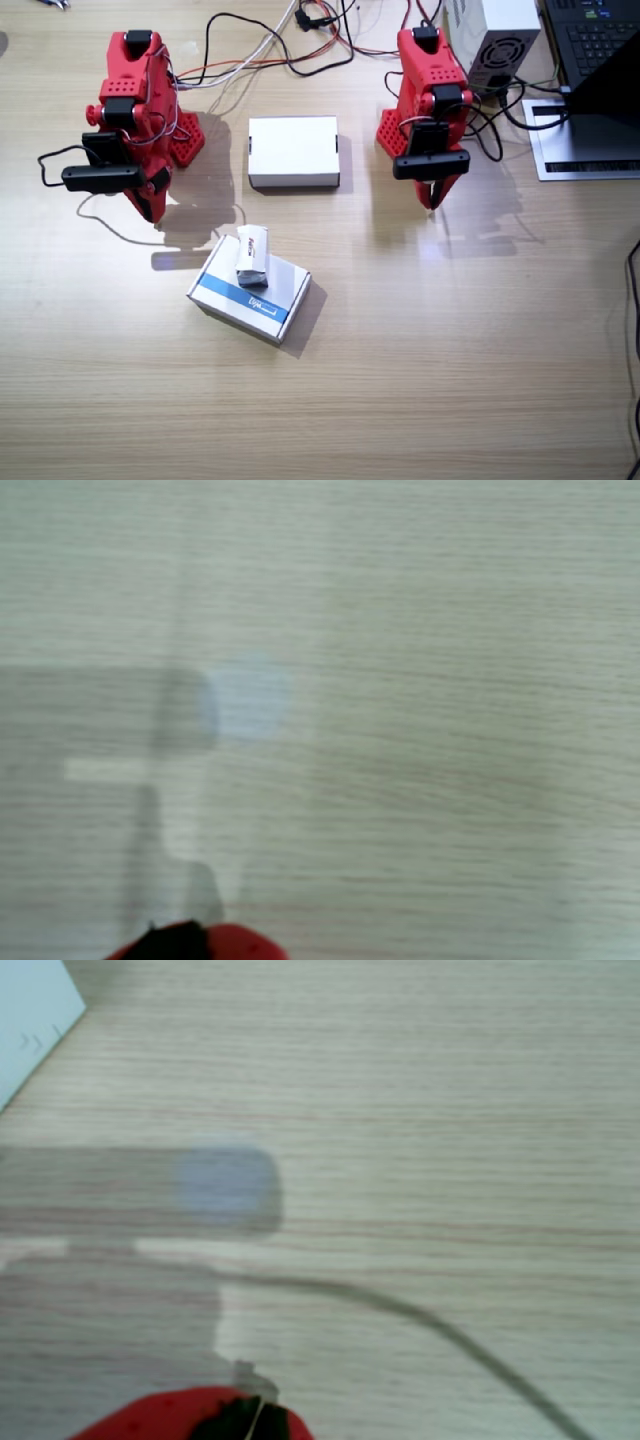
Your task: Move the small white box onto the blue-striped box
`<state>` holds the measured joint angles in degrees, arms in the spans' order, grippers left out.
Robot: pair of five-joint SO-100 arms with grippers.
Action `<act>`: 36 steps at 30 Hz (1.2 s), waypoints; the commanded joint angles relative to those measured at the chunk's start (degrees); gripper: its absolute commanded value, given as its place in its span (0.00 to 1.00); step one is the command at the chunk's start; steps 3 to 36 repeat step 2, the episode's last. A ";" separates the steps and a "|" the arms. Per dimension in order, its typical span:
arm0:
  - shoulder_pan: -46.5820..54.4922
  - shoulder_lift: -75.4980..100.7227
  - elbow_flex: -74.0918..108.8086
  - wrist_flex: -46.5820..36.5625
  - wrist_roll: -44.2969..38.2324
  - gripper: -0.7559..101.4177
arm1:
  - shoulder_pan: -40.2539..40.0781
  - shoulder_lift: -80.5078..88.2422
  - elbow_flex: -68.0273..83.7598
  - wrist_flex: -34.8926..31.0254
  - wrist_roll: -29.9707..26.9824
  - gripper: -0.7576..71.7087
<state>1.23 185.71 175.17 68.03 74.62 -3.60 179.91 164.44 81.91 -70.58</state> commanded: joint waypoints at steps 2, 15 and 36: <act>-1.14 1.85 -1.05 1.49 1.76 0.01 | 1.05 1.58 -1.05 1.76 -1.93 0.01; -1.14 1.85 -1.05 1.49 1.76 0.01 | 1.05 1.58 -1.05 1.76 -1.93 0.01; -1.14 1.85 -1.05 1.49 1.76 0.01 | 1.05 1.58 -1.05 1.76 -1.93 0.01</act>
